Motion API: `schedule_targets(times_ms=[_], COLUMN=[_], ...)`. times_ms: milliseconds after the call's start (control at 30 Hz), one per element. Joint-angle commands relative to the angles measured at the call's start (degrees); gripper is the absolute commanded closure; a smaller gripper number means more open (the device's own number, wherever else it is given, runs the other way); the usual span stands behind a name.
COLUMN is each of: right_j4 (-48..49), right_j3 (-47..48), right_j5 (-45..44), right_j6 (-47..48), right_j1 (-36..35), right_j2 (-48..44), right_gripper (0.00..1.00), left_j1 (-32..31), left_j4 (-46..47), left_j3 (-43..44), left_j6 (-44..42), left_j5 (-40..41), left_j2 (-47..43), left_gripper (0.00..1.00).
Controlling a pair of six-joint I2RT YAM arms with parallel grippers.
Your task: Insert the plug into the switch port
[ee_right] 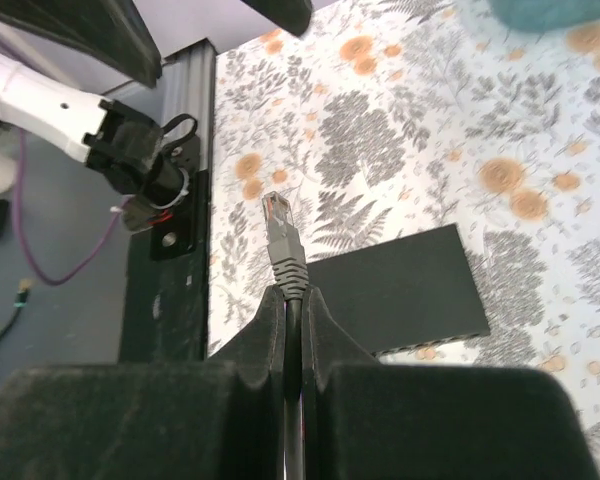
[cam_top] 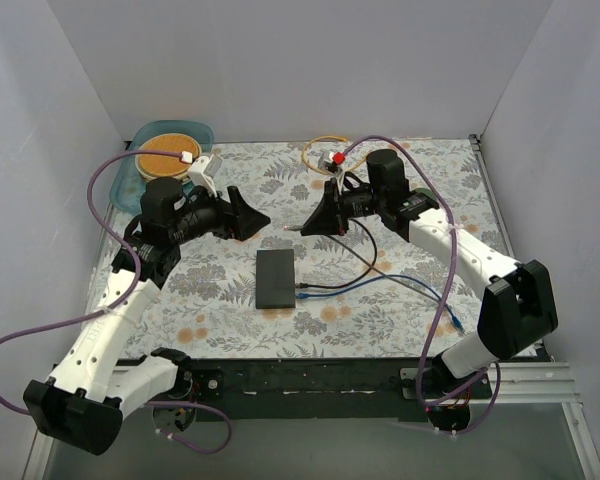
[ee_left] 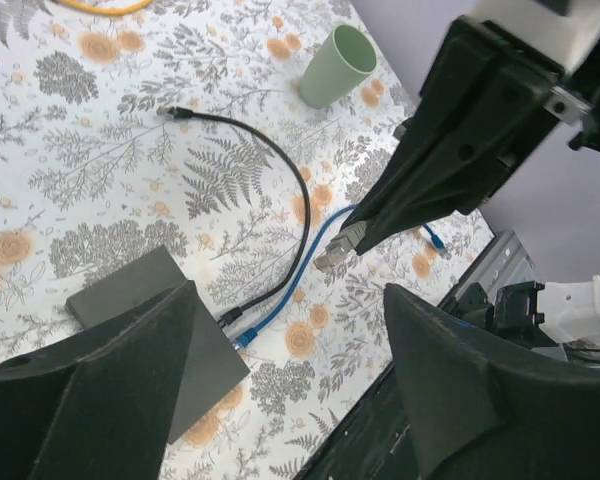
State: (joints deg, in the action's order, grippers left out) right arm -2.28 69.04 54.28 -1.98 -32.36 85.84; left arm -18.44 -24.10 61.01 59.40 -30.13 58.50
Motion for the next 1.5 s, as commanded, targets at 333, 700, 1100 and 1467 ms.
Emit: schedule_targets(times_ms=[333,700,1100,1467], right_j4=[7.91,6.68,6.85,9.57], right_j3=[3.03,2.68,1.37,-0.04], right_j5=[18.41,16.29,15.85,16.38], right_j6=[-14.72,-14.28,-14.19,-15.86], right_j1=[2.56,3.09,3.71,3.71], right_j2=[6.97,6.8,6.36,5.04], right_gripper=[0.99,0.99,0.99,0.99], left_j1=[-7.48,-12.33,-12.41,-12.41], left_j4=[13.2,12.85,11.8,12.94], left_j3=[-3.62,-3.97,-5.91,-6.08], left_j6=[-2.53,-4.99,-4.99,-4.64], left_j5=[-2.22,0.77,2.27,0.16], left_j2=[6.53,8.83,4.7,5.22], left_gripper=[0.43,0.55,0.57,0.9])
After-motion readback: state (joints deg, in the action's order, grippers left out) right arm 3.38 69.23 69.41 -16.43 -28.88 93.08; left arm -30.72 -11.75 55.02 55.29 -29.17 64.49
